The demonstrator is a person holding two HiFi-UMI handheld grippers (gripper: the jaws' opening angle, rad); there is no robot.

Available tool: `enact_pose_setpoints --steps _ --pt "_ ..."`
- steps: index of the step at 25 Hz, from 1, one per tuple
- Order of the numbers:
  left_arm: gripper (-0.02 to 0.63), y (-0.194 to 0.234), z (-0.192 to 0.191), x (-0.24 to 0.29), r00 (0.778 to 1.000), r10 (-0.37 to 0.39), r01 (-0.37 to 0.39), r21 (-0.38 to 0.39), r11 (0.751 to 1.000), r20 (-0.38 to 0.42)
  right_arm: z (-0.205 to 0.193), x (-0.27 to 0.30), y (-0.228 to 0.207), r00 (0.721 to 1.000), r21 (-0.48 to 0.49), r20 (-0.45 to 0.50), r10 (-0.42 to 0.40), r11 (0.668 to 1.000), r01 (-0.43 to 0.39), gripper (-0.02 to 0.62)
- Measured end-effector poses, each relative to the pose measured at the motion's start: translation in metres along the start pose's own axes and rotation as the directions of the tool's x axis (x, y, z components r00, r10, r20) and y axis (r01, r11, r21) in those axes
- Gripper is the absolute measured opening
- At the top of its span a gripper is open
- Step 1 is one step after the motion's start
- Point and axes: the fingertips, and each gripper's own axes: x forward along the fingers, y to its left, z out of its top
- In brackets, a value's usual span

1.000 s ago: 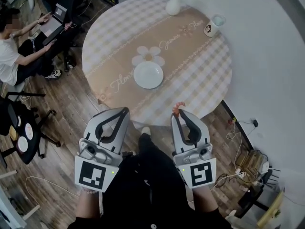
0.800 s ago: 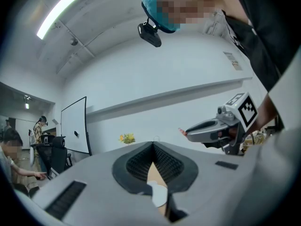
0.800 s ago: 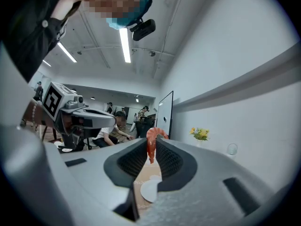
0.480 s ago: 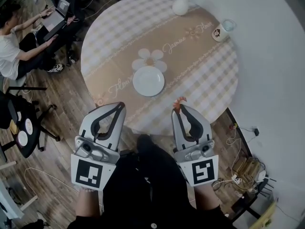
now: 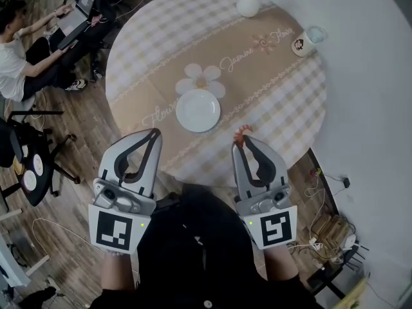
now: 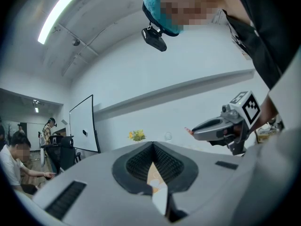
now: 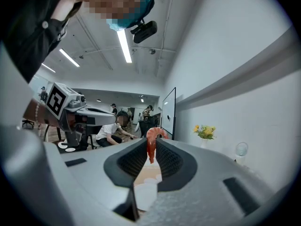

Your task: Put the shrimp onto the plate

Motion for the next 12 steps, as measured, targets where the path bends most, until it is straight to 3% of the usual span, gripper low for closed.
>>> enact_pose_setpoints --steps 12 --pt "0.000 -0.006 0.014 0.006 1.000 0.005 -0.005 0.016 1.000 0.020 0.003 -0.001 -0.005 1.000 0.005 0.012 0.013 1.000 -0.013 0.043"
